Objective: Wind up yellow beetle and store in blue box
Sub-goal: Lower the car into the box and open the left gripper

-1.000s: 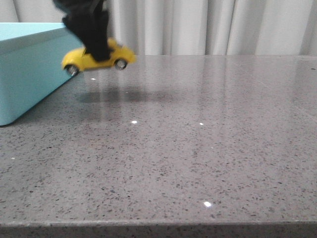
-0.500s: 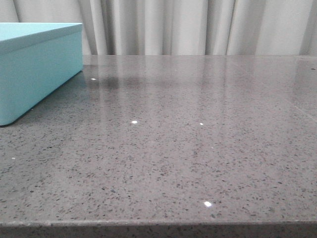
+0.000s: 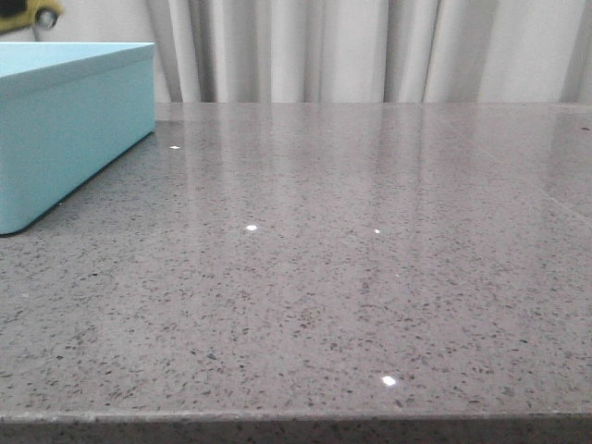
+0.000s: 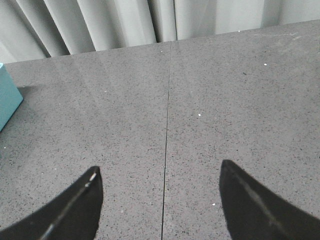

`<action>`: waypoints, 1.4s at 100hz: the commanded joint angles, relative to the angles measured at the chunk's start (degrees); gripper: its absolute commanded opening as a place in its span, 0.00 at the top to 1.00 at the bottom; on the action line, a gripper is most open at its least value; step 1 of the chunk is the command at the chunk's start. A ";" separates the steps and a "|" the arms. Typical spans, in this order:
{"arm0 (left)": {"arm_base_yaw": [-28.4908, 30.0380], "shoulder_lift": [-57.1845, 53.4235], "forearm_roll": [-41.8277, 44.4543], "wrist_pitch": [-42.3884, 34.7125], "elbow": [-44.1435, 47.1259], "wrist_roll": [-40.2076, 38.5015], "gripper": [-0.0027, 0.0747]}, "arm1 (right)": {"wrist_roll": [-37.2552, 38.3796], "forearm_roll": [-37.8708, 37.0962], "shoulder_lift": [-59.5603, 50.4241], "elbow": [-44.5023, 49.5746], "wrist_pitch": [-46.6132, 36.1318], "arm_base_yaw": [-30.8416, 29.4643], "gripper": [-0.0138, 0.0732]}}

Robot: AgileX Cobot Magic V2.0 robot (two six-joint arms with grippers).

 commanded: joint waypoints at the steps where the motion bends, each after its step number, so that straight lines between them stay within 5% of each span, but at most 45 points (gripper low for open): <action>1: 1.32 -1.73 -0.45 -0.83 1.40 -1.54 0.66 | -0.26 -1.13 0.04 -1.48 -4.49 0.03 0.27; 55: 2.35 4.62 -1.63 -5.16 6.05 -1.66 0.65 | -0.26 -1.13 0.04 -1.48 -4.49 0.03 0.27; 84: 2.35 4.62 -1.86 -6.19 5.94 -1.66 0.40 | -0.26 -1.13 0.04 -1.48 -4.38 0.03 0.27; 106: 2.35 3.19 -1.79 -5.41 5.94 -1.66 0.40 | -0.31 -1.13 0.04 -1.48 -4.20 0.03 0.27; 118: 2.35 0.04 -1.79 -7.25 5.94 -1.66 0.51 | -2.08 -2.32 0.04 -1.42 -4.29 0.03 0.27; 140: 2.96 -8.00 -5.62 -6.74 5.94 -2.10 0.99 | -5.22 -2.79 -1.13 -0.04 -4.01 0.03 0.37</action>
